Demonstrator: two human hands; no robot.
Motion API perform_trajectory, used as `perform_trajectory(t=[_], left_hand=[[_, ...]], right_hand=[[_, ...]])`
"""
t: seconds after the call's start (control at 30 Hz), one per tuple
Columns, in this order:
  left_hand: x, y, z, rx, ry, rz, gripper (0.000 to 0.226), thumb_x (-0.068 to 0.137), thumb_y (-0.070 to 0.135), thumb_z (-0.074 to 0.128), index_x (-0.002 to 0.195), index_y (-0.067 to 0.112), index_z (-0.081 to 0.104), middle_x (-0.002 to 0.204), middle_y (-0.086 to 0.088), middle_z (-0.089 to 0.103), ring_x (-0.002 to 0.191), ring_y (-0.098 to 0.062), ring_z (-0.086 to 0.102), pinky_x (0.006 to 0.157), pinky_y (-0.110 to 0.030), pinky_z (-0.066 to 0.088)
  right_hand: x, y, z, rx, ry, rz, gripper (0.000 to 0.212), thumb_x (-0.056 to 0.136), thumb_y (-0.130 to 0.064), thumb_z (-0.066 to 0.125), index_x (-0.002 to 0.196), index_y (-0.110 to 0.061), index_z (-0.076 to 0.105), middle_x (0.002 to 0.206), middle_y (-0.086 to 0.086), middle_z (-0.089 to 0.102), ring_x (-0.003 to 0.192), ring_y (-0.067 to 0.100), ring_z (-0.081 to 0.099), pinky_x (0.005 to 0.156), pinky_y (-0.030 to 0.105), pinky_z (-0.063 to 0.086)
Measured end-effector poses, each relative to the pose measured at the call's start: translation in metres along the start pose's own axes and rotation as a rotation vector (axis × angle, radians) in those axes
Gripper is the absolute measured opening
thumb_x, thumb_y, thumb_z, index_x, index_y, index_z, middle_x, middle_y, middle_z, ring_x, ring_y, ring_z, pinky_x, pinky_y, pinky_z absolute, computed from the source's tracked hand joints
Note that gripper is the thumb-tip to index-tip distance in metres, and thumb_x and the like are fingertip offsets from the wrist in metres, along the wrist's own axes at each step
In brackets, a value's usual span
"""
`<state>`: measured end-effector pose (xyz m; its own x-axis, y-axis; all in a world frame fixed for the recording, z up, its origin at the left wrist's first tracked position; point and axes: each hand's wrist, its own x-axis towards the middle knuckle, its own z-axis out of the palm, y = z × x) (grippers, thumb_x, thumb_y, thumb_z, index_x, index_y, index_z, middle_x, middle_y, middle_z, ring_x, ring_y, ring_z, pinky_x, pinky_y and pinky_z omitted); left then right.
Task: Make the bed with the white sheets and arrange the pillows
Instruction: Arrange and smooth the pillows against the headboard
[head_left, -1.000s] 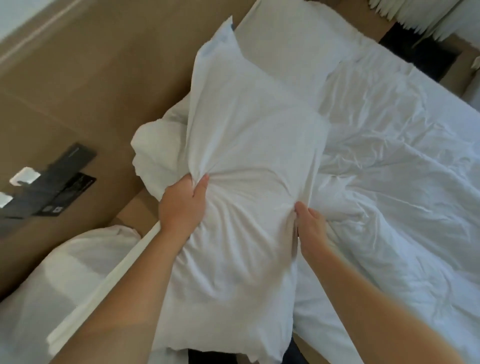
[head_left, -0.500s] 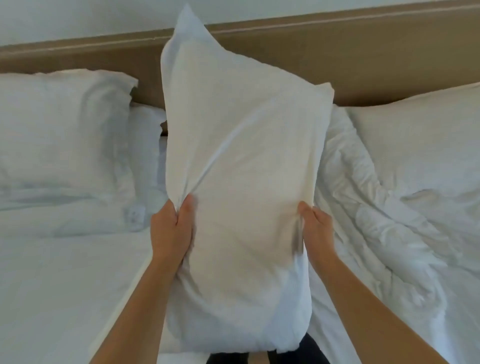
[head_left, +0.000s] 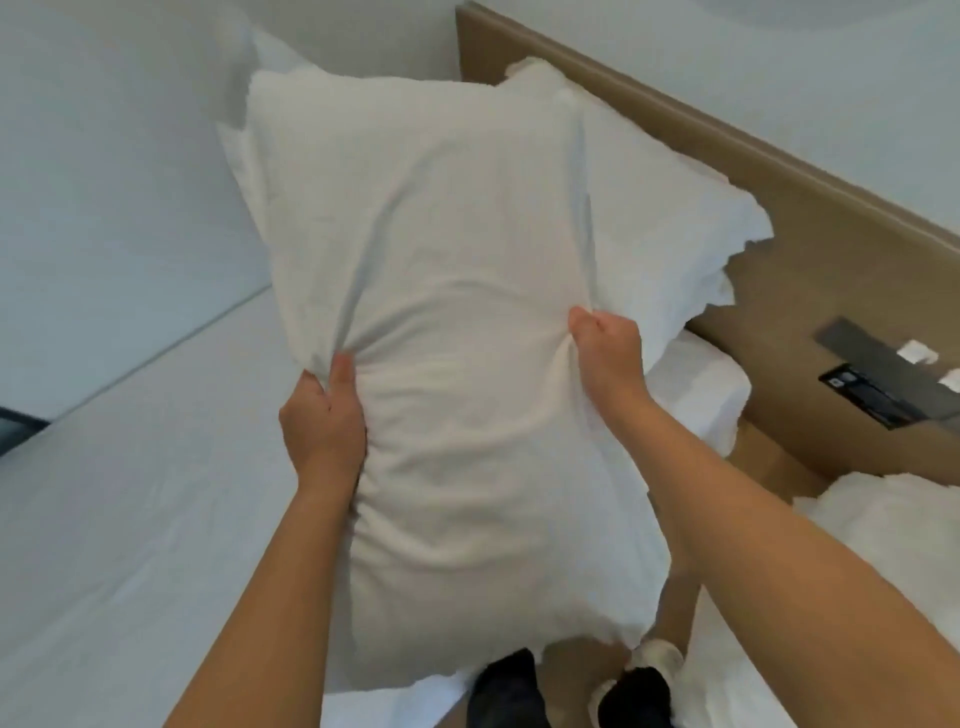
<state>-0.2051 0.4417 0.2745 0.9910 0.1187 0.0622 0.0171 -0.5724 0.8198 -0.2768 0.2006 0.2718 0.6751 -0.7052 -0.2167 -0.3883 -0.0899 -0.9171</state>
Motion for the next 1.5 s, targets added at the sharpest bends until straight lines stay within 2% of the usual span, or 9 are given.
perform_trajectory(t=[0.1,0.17,0.23,0.33,0.43,0.6,0.93,1.17,1.5], left_hand=[[0.054,-0.03,-0.005,0.268,-0.274,-0.199,0.061,0.099,0.049,0.04,0.141,0.004,0.035,0.137,-0.022,0.05,0.123,-0.037,0.049,0.094,-0.039,0.039],[0.079,-0.05,-0.002,0.322,-0.506,-0.291,0.085,0.097,0.049,0.047,0.153,0.006,0.0,0.159,-0.018,0.016,0.144,-0.035,0.023,0.115,-0.042,0.024],[0.082,-0.064,0.006,0.373,-0.567,-0.239,0.094,0.094,0.053,0.05,0.154,0.011,-0.01,0.163,-0.011,-0.003,0.149,-0.032,0.004,0.119,-0.048,0.012],[0.058,-0.074,0.033,0.489,-0.628,-0.155,0.09,0.095,0.055,0.047,0.154,0.016,-0.008,0.163,-0.008,-0.006,0.149,-0.031,-0.002,0.118,-0.054,0.01],[0.025,-0.068,0.072,0.658,-0.76,-0.074,0.085,0.096,0.057,0.04,0.154,0.018,-0.009,0.163,-0.006,-0.007,0.149,-0.03,-0.004,0.117,-0.057,0.009],[-0.031,-0.022,0.148,0.892,-0.848,0.292,0.076,0.1,0.055,0.029,0.155,0.019,-0.009,0.163,-0.008,-0.006,0.149,-0.031,-0.006,0.116,-0.057,0.006],[-0.242,0.08,0.324,1.17,-1.065,0.939,0.07,0.1,0.055,0.022,0.155,0.021,-0.004,0.162,-0.012,-0.006,0.149,-0.033,-0.006,0.118,-0.057,0.007],[-0.45,0.142,0.418,1.108,-1.27,1.326,0.07,0.099,0.058,0.024,0.155,0.024,0.003,0.163,-0.009,-0.003,0.15,-0.032,-0.005,0.117,-0.057,0.005],[-0.664,0.199,0.554,1.08,-1.519,1.882,0.078,0.095,0.066,0.022,0.155,0.025,-0.008,0.162,-0.006,-0.014,0.148,-0.029,-0.016,0.118,-0.056,-0.002]], right_hand=[[0.048,-0.034,0.061,-0.313,-0.064,-0.075,0.034,0.099,-0.028,0.041,0.069,-0.017,0.048,0.082,0.011,0.06,0.082,0.028,0.055,0.07,0.034,0.036],[0.069,-0.033,0.084,-0.479,-0.16,0.011,0.031,0.099,-0.037,0.036,0.117,-0.017,0.053,0.122,0.012,0.058,0.114,0.033,0.053,0.093,0.04,0.041],[0.07,-0.013,0.086,-0.645,-0.224,0.115,0.056,0.099,-0.049,0.032,0.148,-0.023,0.027,0.147,0.012,0.039,0.133,0.035,0.038,0.109,0.05,0.03],[0.043,0.035,0.059,-0.893,-0.236,0.131,0.065,0.099,-0.06,0.021,0.155,-0.032,0.004,0.162,0.006,0.011,0.148,0.033,0.01,0.115,0.06,0.012],[0.019,0.088,0.004,-1.078,-0.247,0.155,0.066,0.098,-0.064,0.012,0.155,-0.036,-0.006,0.164,0.003,-0.005,0.15,0.033,-0.008,0.116,0.063,0.001],[-0.006,0.153,-0.105,-1.227,-0.182,0.294,0.069,0.096,-0.068,0.011,0.155,-0.036,-0.008,0.164,0.005,-0.007,0.15,0.034,-0.008,0.115,0.062,0.002],[-0.118,0.309,-0.333,-1.033,0.034,0.743,0.072,0.094,-0.067,0.006,0.155,-0.032,-0.009,0.164,0.005,-0.008,0.15,0.035,-0.005,0.118,0.061,0.006],[-0.203,0.4,-0.486,-0.813,0.208,0.994,0.066,0.1,-0.059,0.018,0.155,-0.032,-0.004,0.164,0.004,-0.002,0.15,0.032,-0.002,0.116,0.06,0.009],[-0.24,0.5,-0.607,-0.282,0.527,1.257,0.077,0.096,-0.062,0.035,0.154,-0.035,-0.008,0.164,0.002,0.001,0.15,0.036,0.002,0.112,0.061,0.023]])
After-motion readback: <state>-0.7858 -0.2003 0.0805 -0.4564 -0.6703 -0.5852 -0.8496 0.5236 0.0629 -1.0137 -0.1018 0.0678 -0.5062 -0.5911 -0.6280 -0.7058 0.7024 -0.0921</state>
